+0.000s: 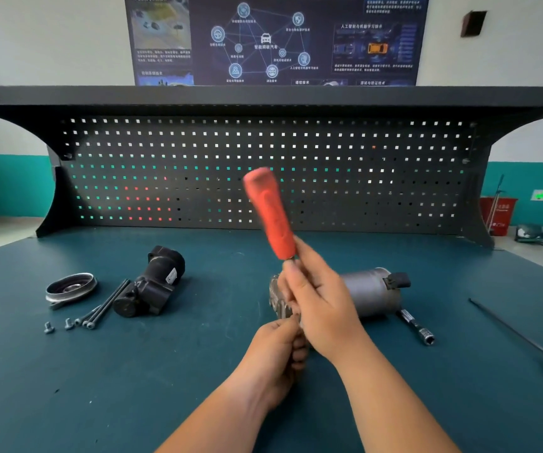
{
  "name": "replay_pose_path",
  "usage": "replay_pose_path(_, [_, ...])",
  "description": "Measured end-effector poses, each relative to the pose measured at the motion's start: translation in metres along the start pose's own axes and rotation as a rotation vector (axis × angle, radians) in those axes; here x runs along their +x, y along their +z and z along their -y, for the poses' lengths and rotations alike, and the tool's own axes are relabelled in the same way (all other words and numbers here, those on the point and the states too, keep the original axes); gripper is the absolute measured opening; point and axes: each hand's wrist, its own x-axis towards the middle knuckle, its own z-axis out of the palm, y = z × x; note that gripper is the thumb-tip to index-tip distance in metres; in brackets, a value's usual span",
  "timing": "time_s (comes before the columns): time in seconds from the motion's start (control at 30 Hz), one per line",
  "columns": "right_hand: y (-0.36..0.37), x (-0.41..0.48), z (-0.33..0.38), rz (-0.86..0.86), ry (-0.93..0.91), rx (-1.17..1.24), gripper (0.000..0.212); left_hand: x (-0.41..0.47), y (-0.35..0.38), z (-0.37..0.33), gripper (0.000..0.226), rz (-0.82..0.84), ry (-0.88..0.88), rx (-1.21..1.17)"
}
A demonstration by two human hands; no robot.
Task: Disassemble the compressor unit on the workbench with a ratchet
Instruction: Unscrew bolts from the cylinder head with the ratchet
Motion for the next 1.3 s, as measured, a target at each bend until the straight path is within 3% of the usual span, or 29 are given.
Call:
replay_pose_path(0.2, [-0.010, 0.009, -0.004, -0.766, 0.351, 0.504, 0.022, 0.000, 0.004, -0.004, 0.047, 0.017, -0.027, -0.070])
replay_pose_path(0.27, [-0.014, 0.010, -0.007, -0.893, 0.460, 0.659, 0.023, 0.001, 0.005, -0.004, 0.046, 0.012, -0.020, -0.071])
replay_pose_path(0.33, [-0.015, 0.011, -0.008, -0.866, 0.449, 0.649, 0.024, 0.001, 0.005, -0.004, 0.045, 0.001, -0.036, -0.058])
replay_pose_path(0.4, [-0.012, 0.012, -0.006, -0.719, 0.342, 0.510, 0.025, 0.001, 0.004, -0.004, 0.045, 0.001, -0.067, -0.040])
replay_pose_path(0.53, [-0.005, 0.005, -0.003, -0.155, 0.086, 0.157, 0.027, 0.001, 0.000, 0.001, 0.047, 0.011, -0.074, 0.000])
replay_pose_path(0.63, [0.002, -0.003, -0.005, 0.174, -0.079, -0.182, 0.033, 0.001, -0.001, 0.003, 0.025, 0.016, -0.023, 0.039])
replay_pose_path(0.7, [0.003, -0.004, -0.004, 0.144, -0.102, -0.196, 0.033, 0.002, -0.002, 0.002, 0.024, 0.019, -0.001, 0.046])
replay_pose_path(0.77, [0.004, -0.003, -0.003, -0.012, -0.071, -0.081, 0.032, 0.003, -0.002, 0.001, 0.033, 0.003, 0.007, 0.042])
replay_pose_path(0.97, [-0.006, 0.007, -0.006, -0.797, 0.342, 0.521, 0.021, 0.001, 0.004, -0.002, 0.050, -0.025, 0.009, -0.048])
replay_pose_path(1.03, [-0.013, 0.008, -0.010, -0.942, 0.487, 0.667, 0.020, 0.002, 0.005, -0.002, 0.052, -0.025, 0.011, -0.047])
replay_pose_path(1.13, [-0.016, 0.009, -0.012, -0.912, 0.483, 0.678, 0.021, 0.003, 0.005, -0.001, 0.047, -0.035, -0.010, -0.025])
replay_pose_path(1.3, [-0.007, 0.010, -0.004, -0.497, 0.203, 0.346, 0.024, 0.000, 0.001, -0.001, 0.042, -0.008, -0.068, 0.025])
